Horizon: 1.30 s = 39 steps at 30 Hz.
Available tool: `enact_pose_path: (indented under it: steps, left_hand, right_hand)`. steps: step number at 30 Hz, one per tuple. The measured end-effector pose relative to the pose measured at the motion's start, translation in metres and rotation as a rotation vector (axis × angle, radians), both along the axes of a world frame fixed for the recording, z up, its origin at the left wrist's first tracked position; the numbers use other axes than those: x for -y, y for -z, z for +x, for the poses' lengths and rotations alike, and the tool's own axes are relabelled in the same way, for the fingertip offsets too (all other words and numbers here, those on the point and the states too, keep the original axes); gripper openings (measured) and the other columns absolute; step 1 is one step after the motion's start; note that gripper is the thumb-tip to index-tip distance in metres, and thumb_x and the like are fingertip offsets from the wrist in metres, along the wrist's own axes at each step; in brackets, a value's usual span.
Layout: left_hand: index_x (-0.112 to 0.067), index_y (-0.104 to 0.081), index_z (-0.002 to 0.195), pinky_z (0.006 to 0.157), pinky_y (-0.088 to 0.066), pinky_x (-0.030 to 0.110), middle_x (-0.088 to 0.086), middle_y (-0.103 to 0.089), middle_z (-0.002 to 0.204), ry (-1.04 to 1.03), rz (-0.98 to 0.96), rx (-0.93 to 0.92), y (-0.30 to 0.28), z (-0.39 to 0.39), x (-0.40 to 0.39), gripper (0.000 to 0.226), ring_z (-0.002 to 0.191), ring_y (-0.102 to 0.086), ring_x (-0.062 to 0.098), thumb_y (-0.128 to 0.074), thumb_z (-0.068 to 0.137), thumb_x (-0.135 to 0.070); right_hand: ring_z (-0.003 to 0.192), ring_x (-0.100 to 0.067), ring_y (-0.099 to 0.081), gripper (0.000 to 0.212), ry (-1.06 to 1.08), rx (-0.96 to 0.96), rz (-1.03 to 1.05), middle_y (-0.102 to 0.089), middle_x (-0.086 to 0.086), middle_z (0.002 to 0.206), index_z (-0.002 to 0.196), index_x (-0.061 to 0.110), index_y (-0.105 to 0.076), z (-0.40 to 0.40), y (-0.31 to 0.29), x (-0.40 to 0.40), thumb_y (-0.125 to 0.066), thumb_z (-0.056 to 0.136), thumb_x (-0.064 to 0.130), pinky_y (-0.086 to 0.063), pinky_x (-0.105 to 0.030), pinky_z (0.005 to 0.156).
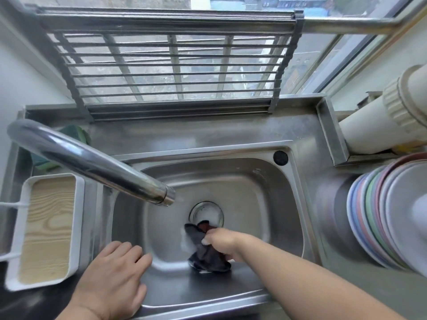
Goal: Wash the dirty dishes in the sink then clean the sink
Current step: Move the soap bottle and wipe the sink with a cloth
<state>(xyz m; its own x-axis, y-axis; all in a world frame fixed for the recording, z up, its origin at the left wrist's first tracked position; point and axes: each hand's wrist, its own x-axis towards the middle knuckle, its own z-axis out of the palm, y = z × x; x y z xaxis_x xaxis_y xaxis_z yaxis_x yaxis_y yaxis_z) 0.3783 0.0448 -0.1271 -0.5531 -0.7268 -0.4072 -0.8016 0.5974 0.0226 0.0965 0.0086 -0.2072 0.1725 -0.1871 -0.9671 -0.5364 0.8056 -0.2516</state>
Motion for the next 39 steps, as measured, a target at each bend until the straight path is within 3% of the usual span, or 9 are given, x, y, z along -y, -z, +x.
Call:
enact_pose_path:
  steps: [4,10,14,17,20,24,28,34,39]
  left_hand:
    - [-0.021,-0.060,0.068,0.073,-0.035,0.046,0.005,-0.051,0.068,-0.009,0.003,-0.008,0.001,0.001,0.000,0.026,0.062,-0.054,0.033,-0.057,0.050,-0.041]
    - [-0.023,-0.057,0.065,0.072,-0.035,0.045,0.003,-0.048,0.067,-0.018,0.014,-0.034,0.002,0.001,0.000,0.024,0.061,-0.054,0.032,-0.055,0.047,-0.039]
    - [-0.023,-0.057,0.065,0.070,-0.033,0.045,0.003,-0.048,0.066,0.002,0.005,-0.036,0.004,0.001,0.002,0.027,0.059,-0.053,0.031,-0.057,0.045,-0.040]
    - [-0.023,-0.057,0.065,0.069,-0.032,0.045,0.003,-0.047,0.065,0.014,-0.004,-0.040,0.006,0.002,0.003,0.029,0.058,-0.053,0.030,-0.058,0.043,-0.041]
    - [-0.022,-0.058,0.065,0.070,-0.032,0.045,0.003,-0.047,0.065,0.020,-0.012,-0.042,0.006,0.002,0.003,0.029,0.058,-0.053,0.030,-0.057,0.043,-0.042]
    - [-0.022,-0.059,0.065,0.070,-0.032,0.045,0.002,-0.047,0.064,0.022,-0.010,-0.040,0.008,0.002,0.003,0.031,0.057,-0.054,0.029,-0.057,0.042,-0.043]
    - [-0.024,-0.059,0.065,0.069,-0.032,0.044,0.001,-0.045,0.065,0.024,-0.018,-0.057,0.011,0.004,0.005,0.029,0.056,-0.052,0.029,-0.057,0.041,-0.041]
    - [-0.022,-0.057,0.068,0.069,-0.032,0.045,0.002,-0.045,0.067,0.035,-0.034,-0.066,0.011,0.005,0.004,0.034,0.059,-0.051,0.030,-0.060,0.042,-0.044]
    - [-0.023,-0.058,0.068,0.071,-0.033,0.045,0.002,-0.047,0.068,0.023,0.006,-0.041,0.010,0.006,0.001,0.034,0.061,-0.052,0.030,-0.062,0.041,-0.044]
  right_hand:
    - [0.058,-0.017,-0.072,0.026,0.675,-0.026,0.151,-0.074,-0.004,0.075,0.082,0.016,-0.069,-0.033,-0.021,-0.010,-0.050,0.093,0.028,-0.051,-0.018,0.053]
    - [0.092,-0.042,-0.074,0.071,1.549,0.054,0.121,-0.073,-0.030,0.112,0.104,-0.011,-0.074,-0.083,-0.030,-0.008,-0.034,0.110,0.048,-0.053,-0.048,0.091]
    - [0.103,-0.031,-0.067,0.027,1.890,0.002,-0.161,-0.068,-0.012,0.122,0.123,0.012,-0.063,-0.079,-0.035,0.039,-0.053,0.107,0.032,-0.053,-0.043,0.080]
    - [0.073,-0.022,-0.063,0.005,1.678,-0.155,-0.515,-0.069,-0.003,0.082,0.092,0.016,-0.065,-0.058,-0.039,0.076,-0.063,0.092,0.012,-0.050,-0.036,0.067]
    - [0.072,-0.027,-0.045,0.016,1.022,-0.511,-0.779,-0.054,0.000,0.071,0.071,0.015,-0.052,-0.036,-0.034,0.095,-0.057,0.081,0.003,-0.040,-0.035,0.066]
    - [0.102,-0.039,-0.057,0.030,0.389,-0.541,-0.929,-0.062,-0.020,0.109,0.106,0.015,-0.081,-0.010,-0.006,0.090,-0.060,0.086,0.006,-0.043,-0.034,0.095]
    - [0.126,-0.028,-0.052,0.044,-0.416,-0.418,-0.976,-0.059,-0.004,0.135,0.133,0.043,-0.064,-0.007,0.018,0.090,-0.057,0.094,0.024,-0.048,-0.036,0.095]
    - [0.115,-0.032,-0.065,0.042,-0.579,-0.673,-0.739,-0.068,-0.001,0.132,0.131,0.042,-0.059,-0.075,0.017,0.099,-0.061,0.090,0.052,-0.046,-0.037,0.078]
    - [0.126,-0.035,-0.062,0.052,-0.822,-0.782,-0.403,-0.062,-0.010,0.140,0.141,0.010,-0.059,-0.085,0.018,0.075,-0.072,0.092,0.023,-0.054,-0.045,0.083]
